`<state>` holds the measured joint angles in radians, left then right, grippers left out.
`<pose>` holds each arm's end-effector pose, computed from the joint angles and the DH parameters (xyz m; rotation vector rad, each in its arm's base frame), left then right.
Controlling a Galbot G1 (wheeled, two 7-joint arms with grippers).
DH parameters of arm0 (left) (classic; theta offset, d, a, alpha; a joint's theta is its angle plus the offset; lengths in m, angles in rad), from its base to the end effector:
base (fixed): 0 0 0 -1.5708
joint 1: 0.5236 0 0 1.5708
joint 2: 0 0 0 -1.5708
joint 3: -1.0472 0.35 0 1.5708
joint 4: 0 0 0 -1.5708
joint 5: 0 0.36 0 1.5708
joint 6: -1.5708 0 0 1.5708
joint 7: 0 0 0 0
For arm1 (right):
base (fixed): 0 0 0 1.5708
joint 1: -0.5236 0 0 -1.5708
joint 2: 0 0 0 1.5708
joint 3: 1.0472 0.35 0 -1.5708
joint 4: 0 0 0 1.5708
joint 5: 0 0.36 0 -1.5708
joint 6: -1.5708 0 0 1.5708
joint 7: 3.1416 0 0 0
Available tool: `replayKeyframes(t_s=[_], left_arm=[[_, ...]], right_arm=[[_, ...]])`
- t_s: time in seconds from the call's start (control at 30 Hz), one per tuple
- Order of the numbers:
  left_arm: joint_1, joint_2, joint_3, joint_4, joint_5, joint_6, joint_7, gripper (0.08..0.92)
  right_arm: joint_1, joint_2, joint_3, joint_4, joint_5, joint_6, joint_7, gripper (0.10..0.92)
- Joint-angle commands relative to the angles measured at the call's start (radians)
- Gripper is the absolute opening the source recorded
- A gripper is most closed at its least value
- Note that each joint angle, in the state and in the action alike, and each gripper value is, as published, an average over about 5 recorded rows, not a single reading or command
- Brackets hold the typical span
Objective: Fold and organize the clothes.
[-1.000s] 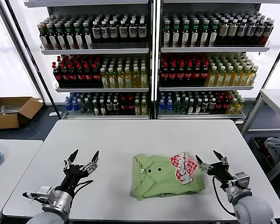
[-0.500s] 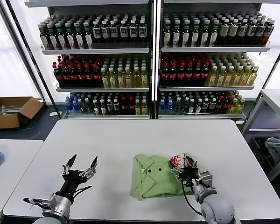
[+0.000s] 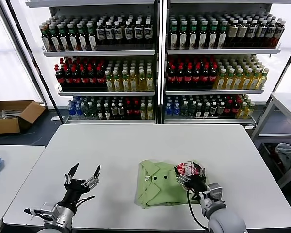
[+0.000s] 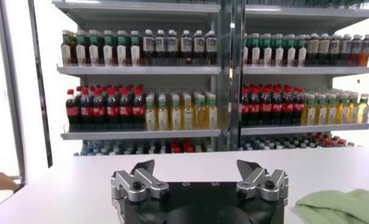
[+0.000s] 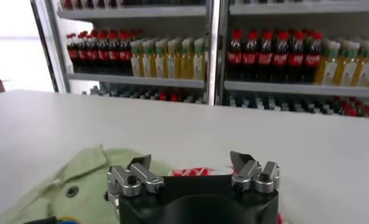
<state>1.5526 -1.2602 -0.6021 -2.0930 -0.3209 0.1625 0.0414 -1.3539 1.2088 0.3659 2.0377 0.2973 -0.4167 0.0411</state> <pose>0.1972 0.0754 -0.2861 -0.1949 -2.9879 0.0119 0.2442 -0.0193 -0.2805 0.3600 -2.7924 0.0701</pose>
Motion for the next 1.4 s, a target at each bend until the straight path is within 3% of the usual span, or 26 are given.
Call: replayKeyframes(t_s=[0.03,0.3,0.63,0.8,1.1,1.23,1.4], left_arm=[[0.008,-0.006,0.003,0.009,0.008,-0.014,0.003,0.823],[0.018,-0.009,0.009,0.008,0.006,-0.018,0.003,0.823],[0.028,-0.008,0.003,-0.021,0.005,-0.017,0.003,0.823],[0.025,-0.012,0.011,-0.024,0.007,-0.015,0.003,0.823],[0.033,-0.009,0.009,-0.024,0.007,-0.017,0.004,0.823],[0.036,-0.008,0.006,-0.015,0.004,-0.022,0.004,0.823],[0.031,-0.010,0.007,-0.010,0.003,-0.024,0.004,0.823]], right_arm=[[-0.333,0.007,0.112,0.100,-0.099,0.091,-0.006,0.823],[-0.394,0.019,0.132,0.064,-0.071,0.041,0.000,0.823],[-0.262,0.007,0.205,0.274,0.016,-0.005,0.026,0.823],[-0.092,0.024,0.093,0.168,0.012,-0.004,0.039,0.823],[0.120,0.098,-0.089,-0.218,-0.060,-0.112,0.046,0.823],[0.126,0.083,-0.103,-0.208,-0.062,-0.133,0.033,0.823],[0.097,0.042,-0.066,-0.042,-0.029,-0.085,0.021,0.823]])
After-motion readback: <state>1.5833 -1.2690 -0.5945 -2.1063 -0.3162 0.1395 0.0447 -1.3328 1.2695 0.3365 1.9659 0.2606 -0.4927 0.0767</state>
